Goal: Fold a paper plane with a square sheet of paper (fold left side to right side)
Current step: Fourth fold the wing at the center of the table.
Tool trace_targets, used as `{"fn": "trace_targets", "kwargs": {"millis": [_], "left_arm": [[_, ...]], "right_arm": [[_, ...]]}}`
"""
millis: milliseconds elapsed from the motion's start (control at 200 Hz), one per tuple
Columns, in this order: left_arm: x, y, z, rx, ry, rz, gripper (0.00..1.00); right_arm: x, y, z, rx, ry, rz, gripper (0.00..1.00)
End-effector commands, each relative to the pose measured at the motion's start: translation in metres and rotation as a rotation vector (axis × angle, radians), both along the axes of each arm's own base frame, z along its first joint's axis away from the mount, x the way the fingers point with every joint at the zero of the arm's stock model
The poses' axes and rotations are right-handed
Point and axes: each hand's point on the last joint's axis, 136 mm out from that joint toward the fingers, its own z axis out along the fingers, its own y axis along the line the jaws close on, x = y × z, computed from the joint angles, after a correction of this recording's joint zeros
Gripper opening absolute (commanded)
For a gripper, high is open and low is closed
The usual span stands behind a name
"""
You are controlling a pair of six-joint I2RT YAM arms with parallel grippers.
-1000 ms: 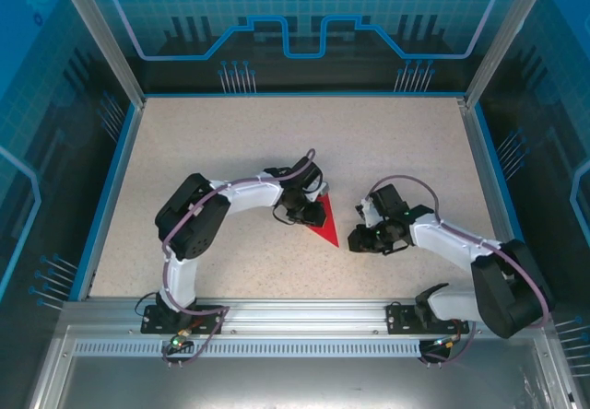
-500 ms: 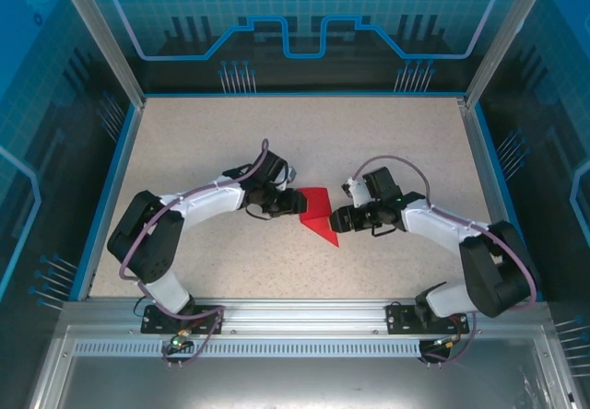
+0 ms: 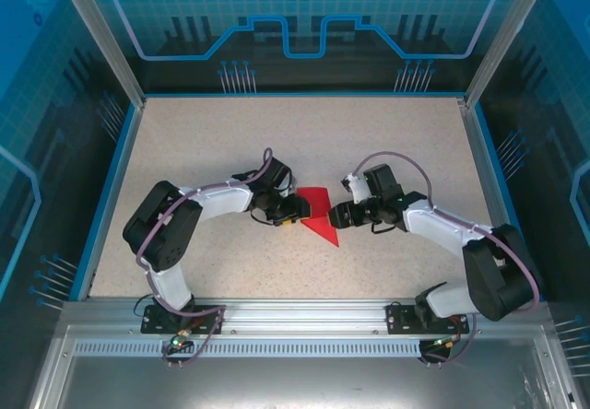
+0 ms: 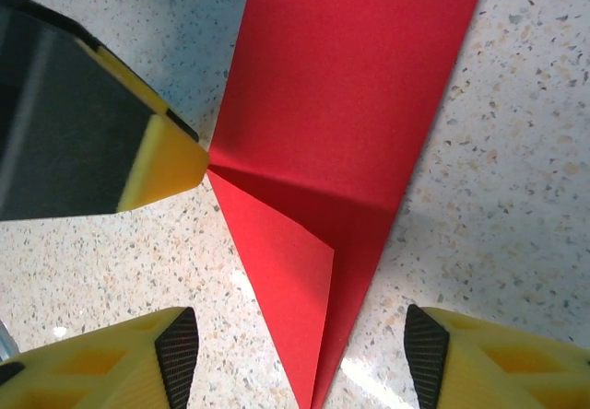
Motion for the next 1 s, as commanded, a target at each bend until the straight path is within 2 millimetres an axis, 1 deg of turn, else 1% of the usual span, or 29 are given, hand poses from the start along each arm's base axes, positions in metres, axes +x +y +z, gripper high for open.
{"fn": "trace_targets", "kwargs": {"millis": [0, 60, 195, 370, 440, 565, 755, 870, 995], "left_arm": [[0.002, -0.008, 0.001, -0.043, 0.014, -0.002, 0.52], [0.001, -0.010, -0.001, -0.054, 0.022, -0.008, 0.51], [0.002, -0.012, -0.003, -0.061, 0.028, -0.009, 0.46], [0.002, -0.013, -0.001, -0.064, 0.020, -0.010, 0.38], [0.003, -0.013, 0.001, -0.069, 0.017, -0.007, 0.36], [0.005, -0.015, 0.008, -0.085, 0.007, -0.002, 0.33], [0.006, -0.017, 0.020, -0.109, -0.005, 0.001, 0.32], [0.007, -0.019, 0.027, -0.123, -0.009, 0.006, 0.33], [0.008, -0.022, 0.035, -0.145, -0.010, 0.011, 0.34]], "right_arm": [[-0.009, -0.002, 0.005, -0.011, -0.028, 0.022, 0.65], [-0.012, -0.002, 0.007, -0.008, -0.031, 0.027, 0.65], [-0.018, -0.005, 0.009, -0.020, -0.045, 0.033, 0.65], [-0.021, -0.007, 0.015, -0.048, -0.118, 0.035, 0.66], [-0.023, -0.004, 0.017, -0.064, -0.155, 0.048, 0.66], [-0.032, 0.006, 0.017, -0.088, -0.205, 0.084, 0.66], [-0.043, 0.029, 0.007, -0.174, -0.283, 0.157, 0.66], [-0.042, 0.041, -0.001, -0.232, -0.323, 0.186, 0.66], [-0.036, 0.049, -0.008, -0.309, -0.357, 0.204, 0.66]]}}
